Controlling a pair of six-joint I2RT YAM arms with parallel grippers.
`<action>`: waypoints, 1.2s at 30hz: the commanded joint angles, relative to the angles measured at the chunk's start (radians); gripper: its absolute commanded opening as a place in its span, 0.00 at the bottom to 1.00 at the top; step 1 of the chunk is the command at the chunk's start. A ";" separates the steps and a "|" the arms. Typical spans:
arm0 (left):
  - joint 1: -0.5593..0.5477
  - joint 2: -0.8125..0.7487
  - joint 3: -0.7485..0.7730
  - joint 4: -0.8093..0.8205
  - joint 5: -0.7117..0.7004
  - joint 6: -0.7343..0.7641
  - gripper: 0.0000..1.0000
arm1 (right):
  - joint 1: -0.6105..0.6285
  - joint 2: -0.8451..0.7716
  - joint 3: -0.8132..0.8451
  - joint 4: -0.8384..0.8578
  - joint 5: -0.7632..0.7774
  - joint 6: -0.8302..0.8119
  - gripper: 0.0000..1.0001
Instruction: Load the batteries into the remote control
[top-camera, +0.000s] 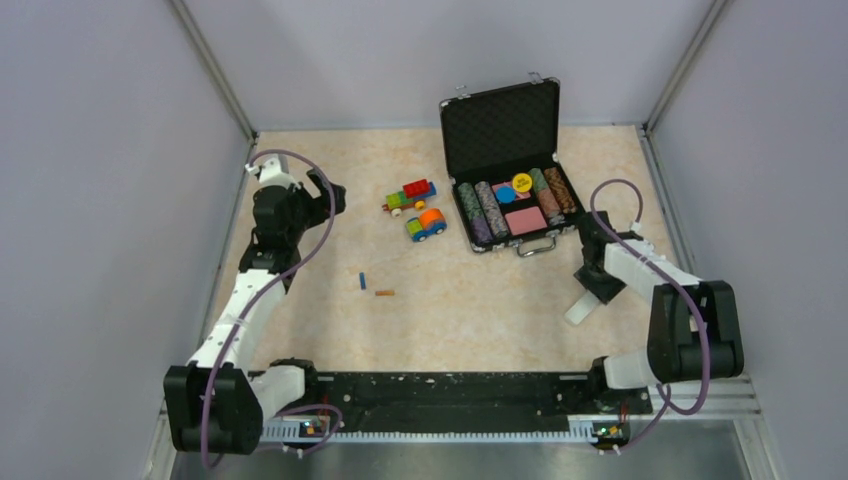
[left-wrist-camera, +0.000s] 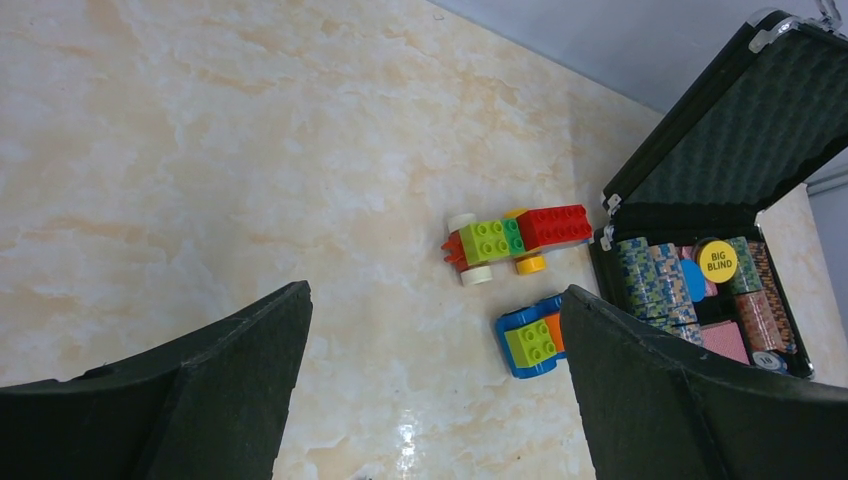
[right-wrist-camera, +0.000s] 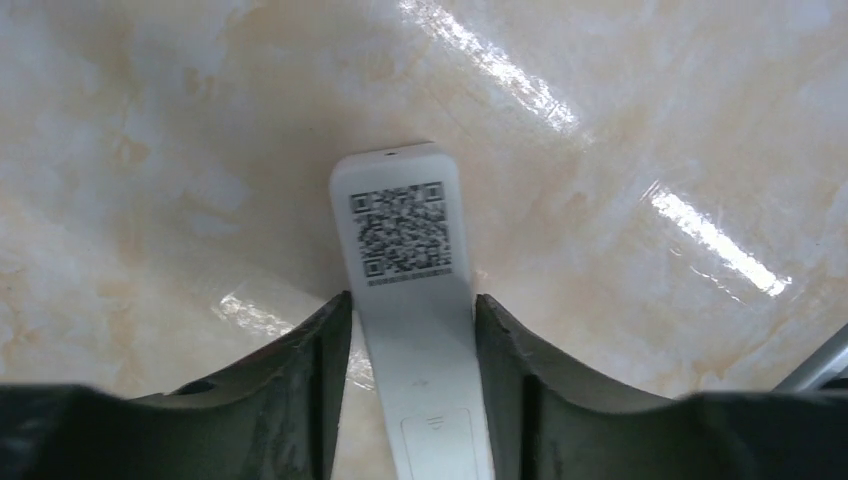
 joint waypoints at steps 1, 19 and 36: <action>0.004 -0.003 0.031 0.022 0.019 0.010 0.98 | -0.013 0.008 -0.022 0.066 -0.016 -0.030 0.39; -0.036 0.017 0.044 0.110 0.588 -0.125 0.95 | 0.482 -0.207 0.151 0.547 -0.364 -0.572 0.19; -0.280 0.107 0.016 0.182 0.632 -0.310 0.88 | 0.863 -0.047 0.304 0.692 -0.383 -0.788 0.11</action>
